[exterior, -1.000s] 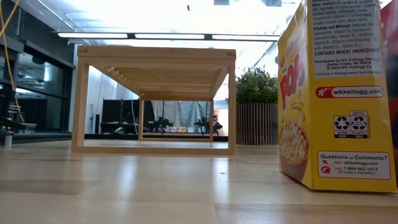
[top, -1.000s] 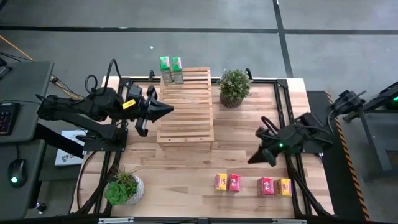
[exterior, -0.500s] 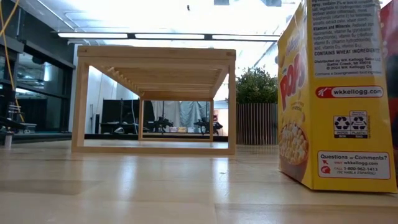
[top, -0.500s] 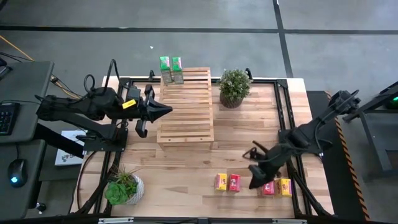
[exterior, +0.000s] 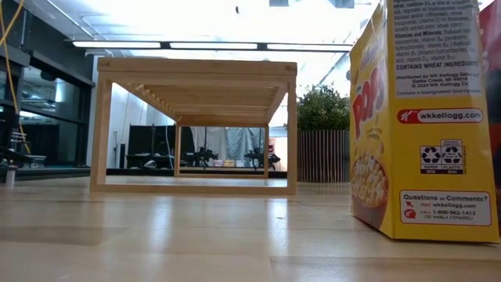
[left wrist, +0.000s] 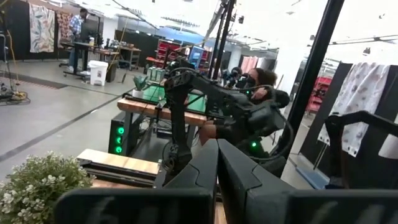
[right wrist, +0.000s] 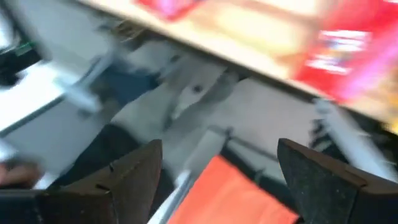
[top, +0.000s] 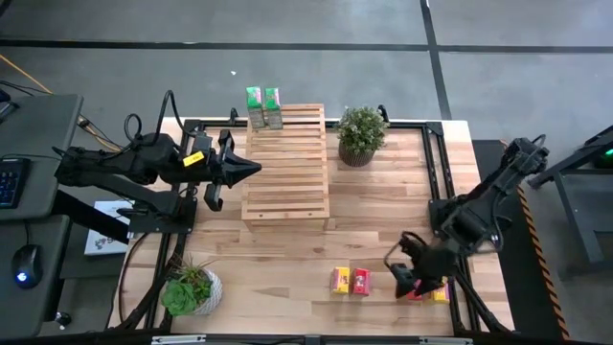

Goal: Stack cereal on shelf
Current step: Put the right red cereal box on the shelf

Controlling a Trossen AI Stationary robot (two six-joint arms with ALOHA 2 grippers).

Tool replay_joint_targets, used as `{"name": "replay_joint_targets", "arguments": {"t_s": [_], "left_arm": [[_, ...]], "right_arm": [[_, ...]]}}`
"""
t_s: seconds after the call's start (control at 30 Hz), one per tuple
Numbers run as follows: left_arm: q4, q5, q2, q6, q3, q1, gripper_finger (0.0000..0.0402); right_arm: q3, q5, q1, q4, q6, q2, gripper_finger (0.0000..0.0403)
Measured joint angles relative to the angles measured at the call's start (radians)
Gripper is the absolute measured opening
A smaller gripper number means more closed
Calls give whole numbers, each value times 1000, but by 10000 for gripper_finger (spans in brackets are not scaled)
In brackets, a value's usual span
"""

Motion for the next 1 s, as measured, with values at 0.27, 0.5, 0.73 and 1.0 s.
{"name": "replay_joint_targets", "arguments": {"t_s": [0.27, 0.5, 0.73, 1.0], "left_arm": [[37, 0, 0, 1, 0, 0, 0], [38, 0, 1, 1, 0, 0, 0], [38, 0, 1, 1, 0, 4, 0], [38, -3, 1, 1, 0, 4, 0]], "right_arm": [[335, 196, 152, -569, 172, 170, 310], [397, 175, 150, -658, 184, 310, 311], [397, 162, 113, -658, 183, 410, 311], [397, 135, 75, -687, 175, 494, 311]]}}
